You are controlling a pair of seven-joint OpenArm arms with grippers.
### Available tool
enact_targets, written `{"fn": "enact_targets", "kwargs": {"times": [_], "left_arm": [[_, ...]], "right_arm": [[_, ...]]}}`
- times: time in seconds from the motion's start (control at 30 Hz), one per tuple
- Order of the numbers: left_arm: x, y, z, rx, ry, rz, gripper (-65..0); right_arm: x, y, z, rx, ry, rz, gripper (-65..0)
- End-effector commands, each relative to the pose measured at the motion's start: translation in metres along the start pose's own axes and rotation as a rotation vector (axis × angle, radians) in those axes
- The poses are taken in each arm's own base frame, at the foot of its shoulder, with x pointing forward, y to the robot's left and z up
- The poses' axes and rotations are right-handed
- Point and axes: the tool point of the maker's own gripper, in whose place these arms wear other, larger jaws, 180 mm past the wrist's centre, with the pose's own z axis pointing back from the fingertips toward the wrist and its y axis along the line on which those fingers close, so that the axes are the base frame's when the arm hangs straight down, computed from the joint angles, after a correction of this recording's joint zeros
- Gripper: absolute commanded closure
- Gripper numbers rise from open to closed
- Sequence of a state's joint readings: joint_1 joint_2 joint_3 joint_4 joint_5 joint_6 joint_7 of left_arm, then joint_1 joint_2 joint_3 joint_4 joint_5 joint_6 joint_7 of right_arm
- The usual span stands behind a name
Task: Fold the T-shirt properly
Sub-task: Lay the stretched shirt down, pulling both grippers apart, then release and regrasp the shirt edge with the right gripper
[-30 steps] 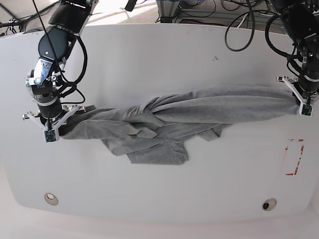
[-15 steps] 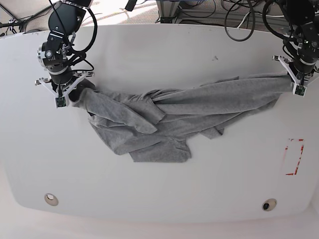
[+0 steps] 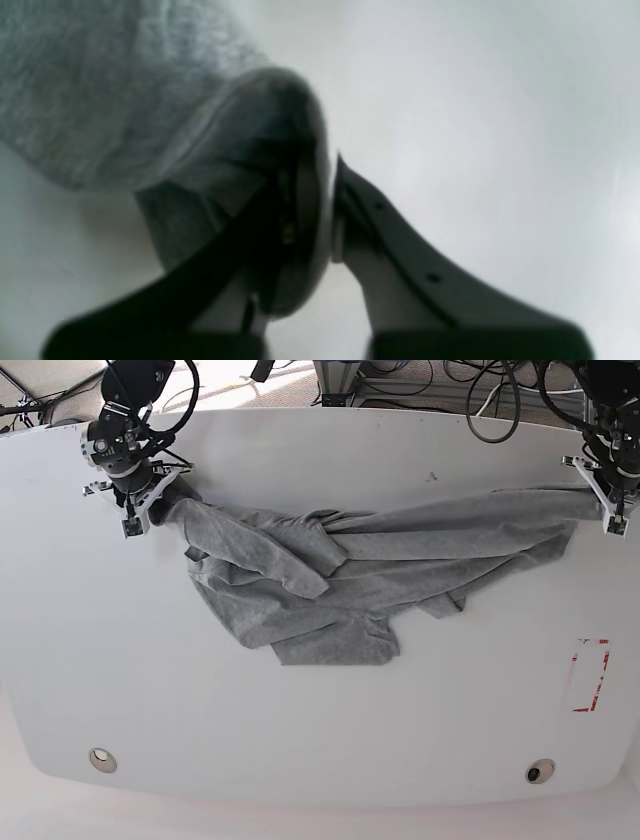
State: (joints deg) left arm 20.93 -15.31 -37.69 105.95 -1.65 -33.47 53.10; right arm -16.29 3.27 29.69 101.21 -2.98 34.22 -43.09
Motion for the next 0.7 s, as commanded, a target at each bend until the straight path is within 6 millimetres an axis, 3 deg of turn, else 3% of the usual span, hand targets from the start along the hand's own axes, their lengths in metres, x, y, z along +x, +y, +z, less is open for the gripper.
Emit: {"fn": "enact_targets", "kwargs": {"times": [0.0, 0.1, 0.2, 0.43, 0.67], "left_arm": [[0.009, 0.007, 0.004, 0.021, -0.029, -0.009, 0.0], [0.009, 0.007, 0.004, 0.022, -0.03, -0.009, 0.0], [0.009, 0.007, 0.004, 0.021, -0.03, -0.007, 0.0], [0.01, 0.007, 0.004, 0.02, -0.032, -0.008, 0.0], [0.012, 0.001, 0.002, 0.005, -0.034, -0.021, 0.0]], "right_arm": [[0.019, 0.003, 0.011, 0.012, -0.07, 0.041, -13.6], [0.04, 0.006, 0.029, -0.007, -0.145, 0.053, -38.2], [0.052, 0.009, 0.039, -0.02, -0.187, 0.052, -50.1], [0.084, 0.022, 0.042, 0.05, -0.299, 0.005, -51.7], [0.116, 0.022, 0.03, 0.063, -0.269, 0.018, -51.7]]}}
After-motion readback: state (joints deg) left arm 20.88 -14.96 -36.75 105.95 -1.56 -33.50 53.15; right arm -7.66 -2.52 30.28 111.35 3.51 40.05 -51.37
